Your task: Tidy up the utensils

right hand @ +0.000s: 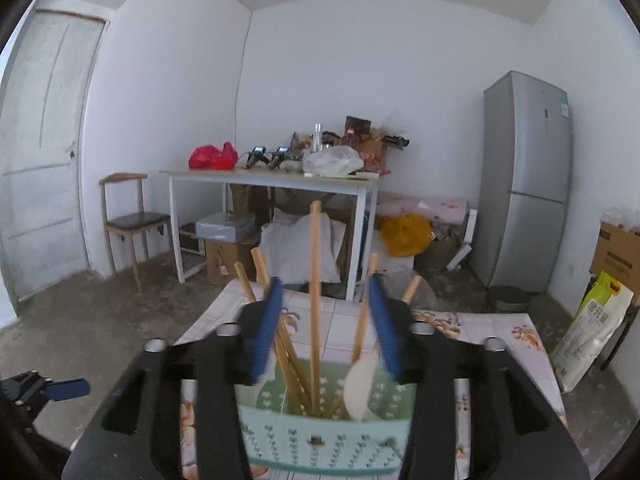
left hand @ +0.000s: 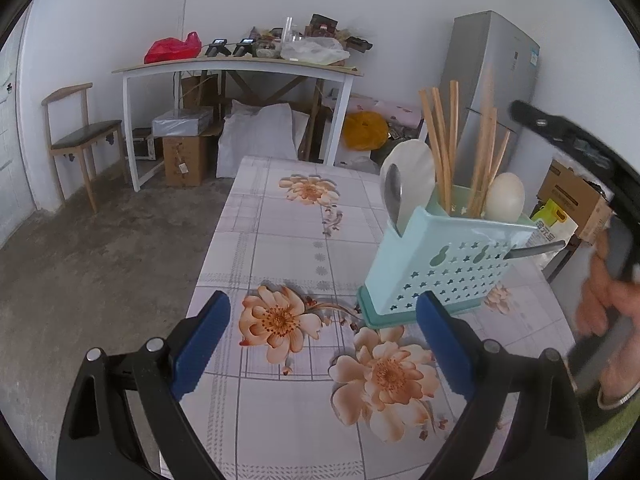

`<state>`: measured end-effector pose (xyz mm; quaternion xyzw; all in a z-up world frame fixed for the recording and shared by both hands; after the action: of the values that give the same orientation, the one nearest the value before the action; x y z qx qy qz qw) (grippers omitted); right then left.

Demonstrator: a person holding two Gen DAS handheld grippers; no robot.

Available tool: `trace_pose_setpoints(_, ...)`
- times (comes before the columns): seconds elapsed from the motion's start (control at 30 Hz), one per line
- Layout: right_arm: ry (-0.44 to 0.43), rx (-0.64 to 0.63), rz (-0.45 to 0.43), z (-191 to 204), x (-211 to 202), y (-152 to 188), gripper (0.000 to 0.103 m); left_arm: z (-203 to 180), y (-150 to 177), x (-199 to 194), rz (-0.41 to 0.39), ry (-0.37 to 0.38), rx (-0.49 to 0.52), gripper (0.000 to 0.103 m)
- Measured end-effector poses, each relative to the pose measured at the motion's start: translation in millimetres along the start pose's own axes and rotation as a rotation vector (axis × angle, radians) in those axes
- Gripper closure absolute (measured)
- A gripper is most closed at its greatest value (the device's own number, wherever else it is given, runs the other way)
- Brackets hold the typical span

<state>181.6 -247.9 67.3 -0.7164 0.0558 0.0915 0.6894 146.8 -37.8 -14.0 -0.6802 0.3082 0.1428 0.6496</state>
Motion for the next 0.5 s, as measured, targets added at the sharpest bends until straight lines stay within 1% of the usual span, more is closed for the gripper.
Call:
trace_pose_setpoints(0.07, 0.004, 0.021, -0.012, -7, -21, -1, 0.052, -2, 0, -2, 0.000, -0.007, 0.002, 0.010)
trace_pose_setpoints(0.17, -0.007, 0.071, -0.016, -18, -51, 4, 0.047, -6, 1, -8, -0.002, -0.011, 0.011, 0.008)
trace_pose_setpoints(0.23, -0.013, 0.111, -0.001, -26, -71, 12, 0.045, -11, 2, -12, -0.007, -0.015, 0.024, 0.006)
trace_pose_setpoints(0.3, -0.021, 0.147, 0.022, -31, -81, 20, 0.042, -16, 3, -16, -0.007, -0.020, 0.036, 0.006)
trace_pose_setpoints(0.33, -0.031, 0.173, 0.048, -34, -87, 27, 0.040, -19, 5, -17, -0.003, -0.022, 0.041, 0.006)
trace_pose_setpoints(0.4, -0.046, 0.218, 0.119, -35, -94, 42, 0.038, -26, 8, -20, 0.009, -0.027, 0.045, 0.006)
trace_pose_setpoints(0.5, -0.040, 0.223, 0.216, -27, -98, 62, 0.035, -35, 13, -22, 0.032, -0.028, 0.048, 0.006)
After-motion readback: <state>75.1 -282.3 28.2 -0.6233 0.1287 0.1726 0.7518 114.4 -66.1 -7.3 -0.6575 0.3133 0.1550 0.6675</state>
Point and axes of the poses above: each gripper's, at about its wrist camera, not at the fingertips, and x roughly the way its jaws point, z to its left, y to its underside, the point moved 5 cm from there along x, roughly the way its jaws point, and after that the axes turned 5 degrees about -y, right-handed, at the moved point
